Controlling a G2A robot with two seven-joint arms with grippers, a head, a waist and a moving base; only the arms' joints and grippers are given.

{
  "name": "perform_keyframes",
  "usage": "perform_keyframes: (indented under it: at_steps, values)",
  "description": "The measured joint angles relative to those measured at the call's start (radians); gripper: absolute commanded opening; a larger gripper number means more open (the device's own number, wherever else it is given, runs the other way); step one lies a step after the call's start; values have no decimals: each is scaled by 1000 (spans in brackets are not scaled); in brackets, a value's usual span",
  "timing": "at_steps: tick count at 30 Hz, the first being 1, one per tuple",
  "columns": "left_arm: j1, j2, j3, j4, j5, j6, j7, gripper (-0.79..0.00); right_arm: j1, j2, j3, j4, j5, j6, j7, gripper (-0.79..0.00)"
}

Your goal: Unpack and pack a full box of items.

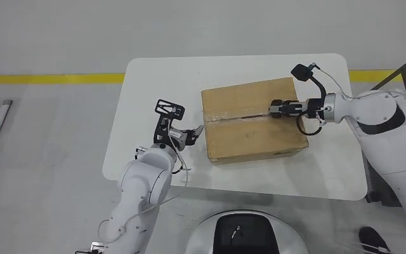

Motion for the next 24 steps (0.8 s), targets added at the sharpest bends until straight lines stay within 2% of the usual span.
perform_keyframes:
  at_steps: [8,14,20,24]
  values:
    - [0,-4,16,1,1,3,0,0,-38,27,82,-11,-20,-6,31,-785]
    - [1,-6,21,-2,4,4,-2,0,-83,53,187,-19,-35,3,23,-785]
    - [6,-7,19,-11,10,1,-5,0,-141,79,333,-71,-72,12,-68,-785]
    - [10,-7,10,-26,17,-2,-14,0,-250,93,406,-151,-194,-26,-188,-785]
